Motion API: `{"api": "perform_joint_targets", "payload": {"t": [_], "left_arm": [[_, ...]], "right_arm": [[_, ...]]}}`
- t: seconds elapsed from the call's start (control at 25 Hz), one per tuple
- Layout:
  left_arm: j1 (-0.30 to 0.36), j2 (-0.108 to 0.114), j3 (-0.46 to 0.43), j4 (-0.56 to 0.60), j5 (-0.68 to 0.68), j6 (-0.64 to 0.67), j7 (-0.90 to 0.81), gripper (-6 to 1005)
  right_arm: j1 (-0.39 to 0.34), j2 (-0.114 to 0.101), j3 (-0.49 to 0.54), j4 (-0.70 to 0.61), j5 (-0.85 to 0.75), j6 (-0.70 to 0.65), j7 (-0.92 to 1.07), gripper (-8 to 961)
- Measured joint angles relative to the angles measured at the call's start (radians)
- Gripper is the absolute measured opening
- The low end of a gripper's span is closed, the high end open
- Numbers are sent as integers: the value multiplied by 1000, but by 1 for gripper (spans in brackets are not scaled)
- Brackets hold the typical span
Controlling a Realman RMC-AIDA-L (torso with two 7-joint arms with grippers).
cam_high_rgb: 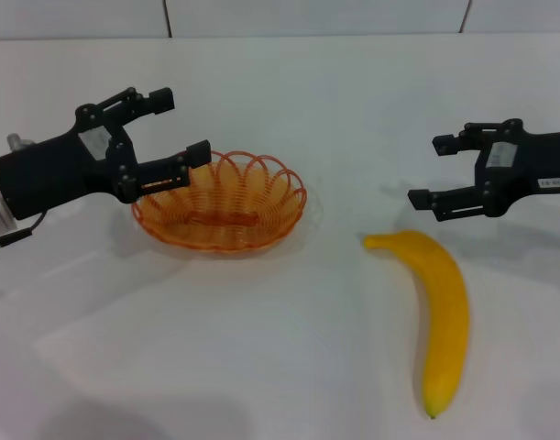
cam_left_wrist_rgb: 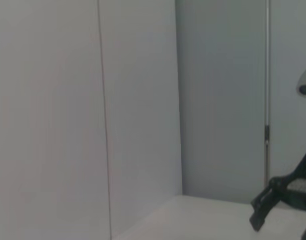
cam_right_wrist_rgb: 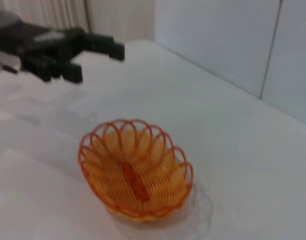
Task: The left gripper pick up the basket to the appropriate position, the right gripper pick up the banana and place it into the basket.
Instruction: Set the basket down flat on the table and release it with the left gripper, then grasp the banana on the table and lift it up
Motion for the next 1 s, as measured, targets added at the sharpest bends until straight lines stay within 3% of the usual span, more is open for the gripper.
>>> {"api": "perform_joint_targets", "payload": {"t": [0.2, 0.48, 0.72, 1.0], "left_arm": [[2, 2, 0, -8, -10, -3, 2, 893], [2, 2, -10, -9, -19, -16, -3, 892], [-5, 3, -6, -9, -21, -28, -3, 893], [-8, 3, -2, -9, -20, -29, 15, 893]], "right_arm": [[-66, 0, -158, -195, -105, 74, 182, 871], [-110, -1, -325, -441, -319, 67, 470, 870], [-100, -3, -450, -491, -470, 17, 640, 869], [-91, -3, -505, -476, -490, 15, 670, 868]]}}
